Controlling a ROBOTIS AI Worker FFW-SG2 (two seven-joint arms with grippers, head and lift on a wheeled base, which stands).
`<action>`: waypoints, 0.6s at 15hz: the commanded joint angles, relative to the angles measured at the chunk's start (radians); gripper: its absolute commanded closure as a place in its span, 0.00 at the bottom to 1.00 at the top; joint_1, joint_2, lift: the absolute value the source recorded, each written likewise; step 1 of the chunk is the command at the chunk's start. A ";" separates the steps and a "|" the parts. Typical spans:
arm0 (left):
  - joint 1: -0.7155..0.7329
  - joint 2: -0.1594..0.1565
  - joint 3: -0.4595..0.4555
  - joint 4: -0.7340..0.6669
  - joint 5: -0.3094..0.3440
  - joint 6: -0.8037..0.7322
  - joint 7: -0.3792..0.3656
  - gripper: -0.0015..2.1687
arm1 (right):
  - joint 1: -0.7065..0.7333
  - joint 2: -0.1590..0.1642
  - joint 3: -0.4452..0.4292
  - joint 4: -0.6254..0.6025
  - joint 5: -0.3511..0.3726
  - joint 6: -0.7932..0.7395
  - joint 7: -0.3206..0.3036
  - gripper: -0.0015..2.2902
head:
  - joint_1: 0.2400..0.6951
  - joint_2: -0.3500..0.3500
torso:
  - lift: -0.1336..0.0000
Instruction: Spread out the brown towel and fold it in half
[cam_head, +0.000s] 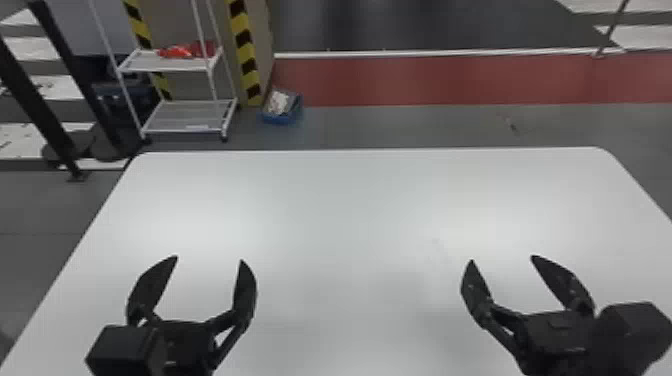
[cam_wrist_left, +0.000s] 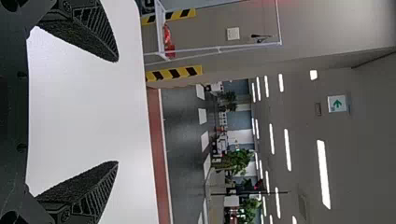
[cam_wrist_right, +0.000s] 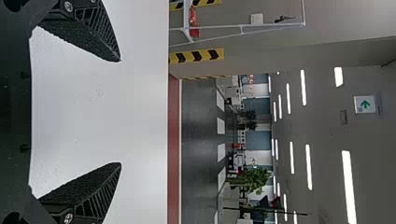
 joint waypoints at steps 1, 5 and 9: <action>-0.009 -0.004 -0.001 0.000 -0.005 0.024 -0.001 0.05 | -0.001 0.001 0.000 0.000 0.000 0.000 0.000 0.04 | 1.00 0.58 | 0.04; -0.026 -0.004 -0.002 0.011 -0.007 0.036 -0.001 0.05 | -0.008 0.001 -0.002 0.004 0.000 0.006 0.000 0.04 | 1.00 0.58 | 0.04; -0.042 -0.004 -0.002 0.024 -0.002 0.039 -0.001 0.05 | -0.018 0.001 -0.003 0.015 0.002 0.006 0.000 0.04 | 1.00 0.58 | 0.04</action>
